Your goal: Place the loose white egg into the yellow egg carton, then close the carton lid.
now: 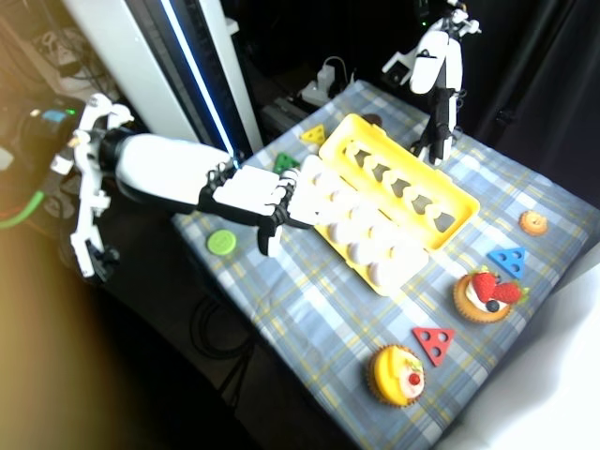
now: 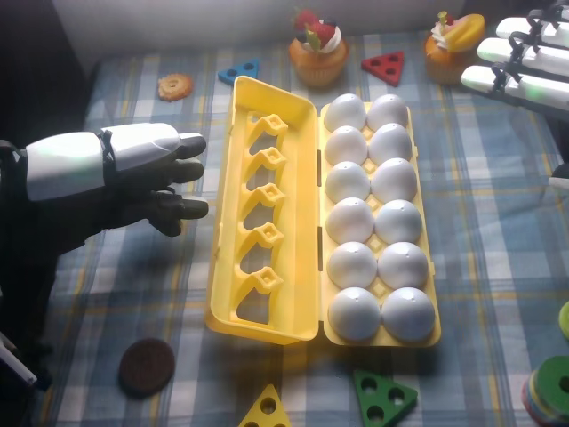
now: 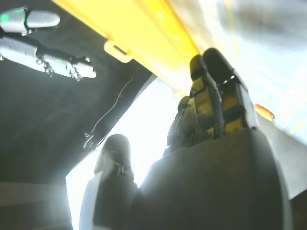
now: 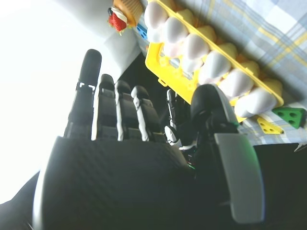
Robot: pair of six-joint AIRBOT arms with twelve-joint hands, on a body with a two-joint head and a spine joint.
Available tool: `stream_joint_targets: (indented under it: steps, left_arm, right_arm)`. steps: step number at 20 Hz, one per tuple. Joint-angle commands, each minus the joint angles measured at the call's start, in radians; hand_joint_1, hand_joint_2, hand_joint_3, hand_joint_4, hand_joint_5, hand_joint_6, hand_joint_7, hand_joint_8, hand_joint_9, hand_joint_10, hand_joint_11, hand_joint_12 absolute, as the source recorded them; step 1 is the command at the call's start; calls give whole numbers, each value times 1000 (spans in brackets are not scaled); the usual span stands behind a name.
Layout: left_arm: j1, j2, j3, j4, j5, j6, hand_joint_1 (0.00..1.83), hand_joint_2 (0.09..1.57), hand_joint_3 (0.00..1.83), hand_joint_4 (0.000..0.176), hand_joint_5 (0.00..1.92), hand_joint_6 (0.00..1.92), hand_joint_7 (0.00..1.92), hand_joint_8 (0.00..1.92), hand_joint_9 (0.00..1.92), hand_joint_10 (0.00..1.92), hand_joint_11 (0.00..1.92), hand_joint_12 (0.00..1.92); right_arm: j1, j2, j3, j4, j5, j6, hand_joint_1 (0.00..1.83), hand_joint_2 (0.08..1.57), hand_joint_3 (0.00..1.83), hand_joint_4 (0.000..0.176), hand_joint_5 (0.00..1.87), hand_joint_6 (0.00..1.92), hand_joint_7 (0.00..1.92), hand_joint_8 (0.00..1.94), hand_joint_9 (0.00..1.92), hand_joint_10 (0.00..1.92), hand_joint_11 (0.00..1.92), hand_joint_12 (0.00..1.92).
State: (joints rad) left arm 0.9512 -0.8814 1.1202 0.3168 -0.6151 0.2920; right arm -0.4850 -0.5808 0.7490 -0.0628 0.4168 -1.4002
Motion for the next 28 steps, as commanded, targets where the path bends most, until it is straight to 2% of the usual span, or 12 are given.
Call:
stream_joint_targets:
  steps: [1, 2, 3, 4, 5, 9, 10, 14, 20, 23, 25, 28]
  left_arm:
    - [-12, -7, 1, -25, -104, -12, 0, 1262, 8, 66, 0, 0, 70, 0, 522, 42, 162, 1366]
    - [-13, -11, 2, -25, -111, -14, 0, 1260, 3, 77, 0, 0, 78, 2, 529, 43, 209, 1343]
    - [-16, -15, 2, -25, -117, -15, 0, 1256, 1, 68, 0, 0, 61, 1, 511, 35, 183, 1385]
    - [-19, -19, 2, -25, -124, -16, 0, 1254, 0, 35, 0, 0, 63, 2, 511, 35, 216, 1415]
    - [-21, -23, 2, -19, -136, -25, 0, 1244, 0, 21, 0, 0, 56, 0, 516, 39, 256, 1413]
    - [-32, -32, 0, -8, -179, -43, 0, 1237, 5, 41, 0, 0, 0, 0, 544, 45, 252, 1317]
    - [-33, -31, -1, -8, -194, -47, 0, 1251, 5, 24, 0, 0, 0, 0, 551, 45, 275, 1295]
    - [-51, -11, -20, 2, -245, -47, 41, 1219, 0, 95, 0, 0, 0, 0, 441, 3, 119, 1333]
    - [-94, 8, -47, 24, -305, -15, 0, 1218, 6, 1, 0, 0, 2, 1, 516, 35, 235, 1342]
    - [-137, -7, -44, 65, -287, -13, 0, 1168, 0, 53, 0, 0, 29, 4, 521, 33, 210, 1395]
    - [-175, -39, -33, 113, -261, -22, 0, 1214, 9, 21, 0, 0, 36, 4, 477, 14, 162, 1451]
    - [-223, -90, -7, 176, -236, -59, 39, 1279, 14, 63, 0, 0, 52, 3, 501, 24, 101, 1467]
  right_arm:
    - [9, 8, -2, 9, 121, -6, 386, 1390, 0, 0, 0, 0, 0, 0, 2, 2, 0, 1422]
    - [8, 9, -2, 10, 121, -6, 391, 1391, 0, 0, 0, 0, 0, 0, 6, 6, 0, 1477]
    - [7, 9, -2, 11, 121, -6, 385, 1390, 0, 0, 0, 0, 0, 0, 0, 0, 0, 1433]
    - [7, 9, -2, 11, 121, -6, 407, 1391, 0, 0, 0, 0, 0, 0, 0, 0, 0, 1423]
    - [7, 9, -2, 11, 121, -6, 399, 1392, 0, 0, 0, 0, 0, 0, 0, 0, 0, 1418]
    - [6, 10, -2, 12, 121, -6, 398, 1390, 0, 0, 0, 0, 0, 0, 7, 3, 0, 1411]
    - [4, 11, -2, 14, 121, -6, 405, 1388, 0, 0, 0, 0, 0, 0, 3, 2, 0, 1413]
    - [0, 13, -2, 19, 121, -6, 336, 1395, 2, 0, 0, 0, 0, 0, 3, 16, 0, 1507]
    - [-1, 28, -5, 27, 147, -6, 307, 1422, 15, 0, 0, 0, 0, 0, 0, 0, 0, 1590]
    - [-1, 35, -6, 33, 179, -6, 216, 1430, 8, 0, 0, 0, 0, 0, 11, 25, 0, 1865]
    - [-1, 35, -10, 52, 194, -44, 130, 1421, 0, 0, 0, 0, 0, 0, 0, 349, 0, 1918]
    - [-1, 38, -21, 76, 202, -94, 224, 1434, 1, 0, 0, 0, 0, 0, 0, 469, 0, 1914]
